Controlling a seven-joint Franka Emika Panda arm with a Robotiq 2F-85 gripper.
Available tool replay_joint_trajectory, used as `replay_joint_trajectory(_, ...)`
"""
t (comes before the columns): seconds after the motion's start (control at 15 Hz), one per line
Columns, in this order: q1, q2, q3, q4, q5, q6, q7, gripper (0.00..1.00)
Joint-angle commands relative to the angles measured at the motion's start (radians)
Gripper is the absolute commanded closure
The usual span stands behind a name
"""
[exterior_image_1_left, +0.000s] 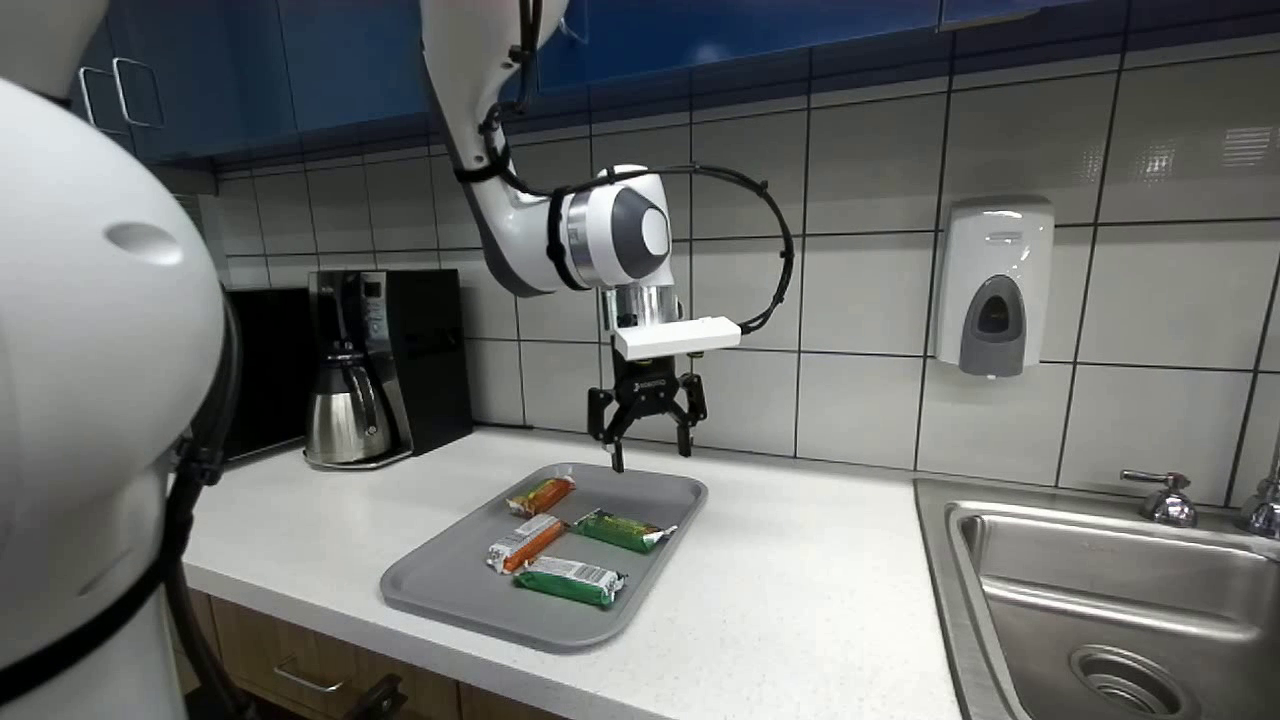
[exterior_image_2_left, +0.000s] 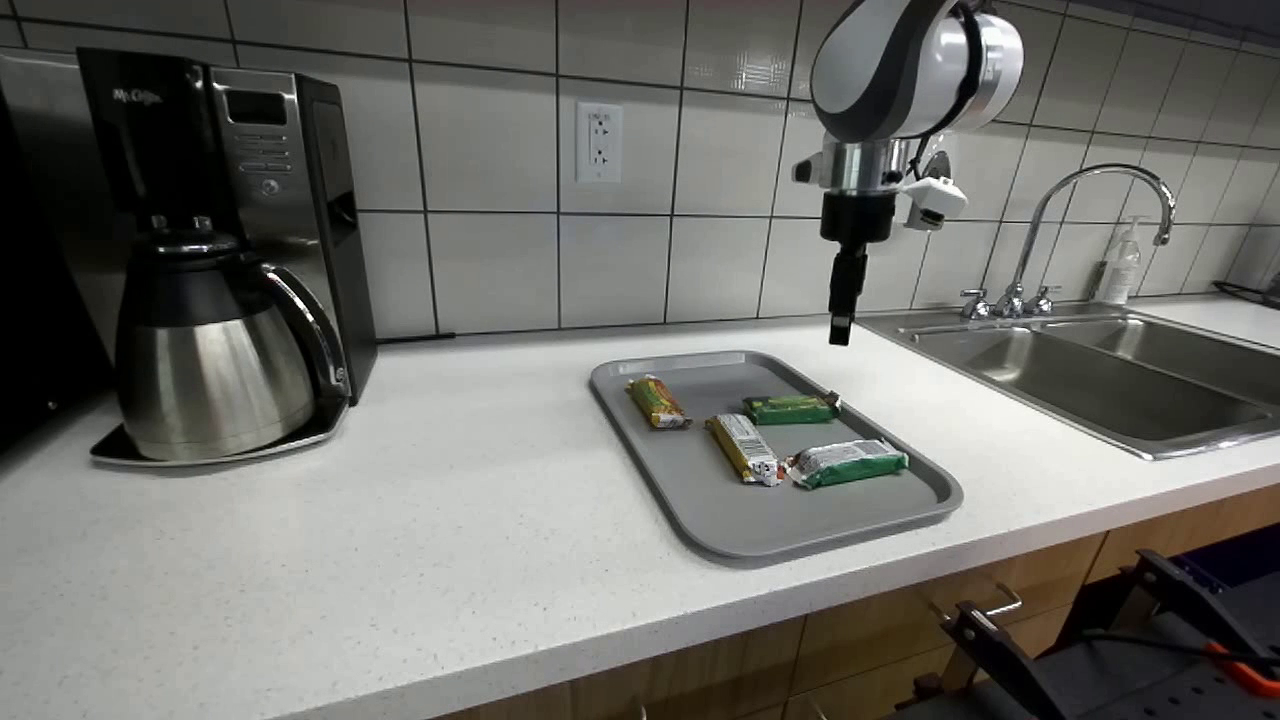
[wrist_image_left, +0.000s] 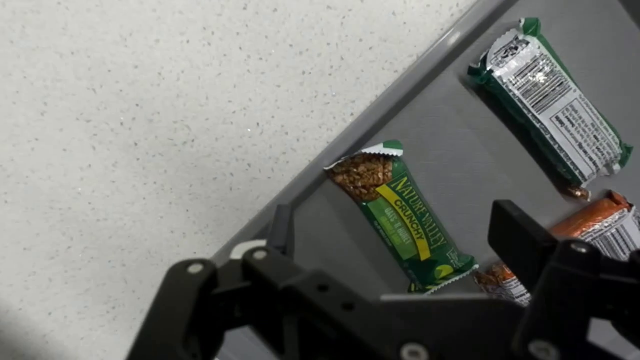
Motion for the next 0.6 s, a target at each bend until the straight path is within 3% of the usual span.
replay_joint_trajectory(0.0,-0.013,0.063,0.028,0.053,-0.016,0.021,-0.031,0.0)
replay_joint_trajectory(0.53,-0.005,0.145,0.058,0.107,-0.062,0.05,-0.021,0.0)
